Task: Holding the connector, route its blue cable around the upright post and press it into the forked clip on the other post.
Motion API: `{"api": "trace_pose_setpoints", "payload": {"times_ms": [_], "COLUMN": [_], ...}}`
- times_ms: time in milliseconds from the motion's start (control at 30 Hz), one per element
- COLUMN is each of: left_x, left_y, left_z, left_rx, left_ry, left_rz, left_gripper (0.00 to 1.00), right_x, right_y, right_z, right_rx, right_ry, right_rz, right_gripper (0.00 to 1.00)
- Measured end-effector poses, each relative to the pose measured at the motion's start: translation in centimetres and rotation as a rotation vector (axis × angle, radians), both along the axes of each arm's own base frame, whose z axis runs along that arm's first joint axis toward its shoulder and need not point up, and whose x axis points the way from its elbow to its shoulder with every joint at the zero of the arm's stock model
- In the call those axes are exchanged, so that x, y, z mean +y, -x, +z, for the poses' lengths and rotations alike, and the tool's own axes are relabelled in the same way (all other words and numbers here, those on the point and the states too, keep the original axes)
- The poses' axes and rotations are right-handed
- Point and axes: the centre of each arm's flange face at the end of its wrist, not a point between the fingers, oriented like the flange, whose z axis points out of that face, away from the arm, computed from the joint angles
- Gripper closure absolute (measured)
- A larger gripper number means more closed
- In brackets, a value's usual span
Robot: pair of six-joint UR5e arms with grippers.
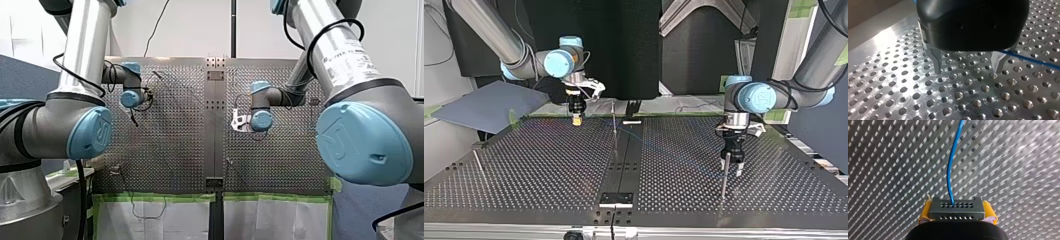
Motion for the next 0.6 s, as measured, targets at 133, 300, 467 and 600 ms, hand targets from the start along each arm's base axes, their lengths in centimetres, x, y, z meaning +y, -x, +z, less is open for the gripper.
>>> {"api": "trace_pose_setpoints", "payload": {"times_ms": [133, 300, 467, 600], "left_x": [0.0, 0.0, 0.0, 0.0], "left_y": [0.0, 0.0, -0.1, -0.1], "left_z": [0.0, 0.1, 0.1, 0.1], "left_rx": [0.0, -0.001, -0.002, -0.002], "left_ry": [0.0, 0.0, 0.0, 0.0], "left_rz": [0.0, 0.0, 0.0, 0.0], "left_gripper": [0.01, 0.01, 0.01, 0.01], "right_x": [-1.2, -2.7, -3.3, -3.3], "right_y": [1.9, 4.1, 6.0, 6.6], "right_z": [-1.4, -2.7, -5.6, -6.8], "right_rx": [0.014, 0.016, 0.05, 0.061], "right_ry": [-0.032, -0.04, -0.086, -0.102], "right_rz": [-0.036, -0.076, -0.109, -0.118], "right_gripper": [1.0, 1.0, 1.0, 1.0]}}
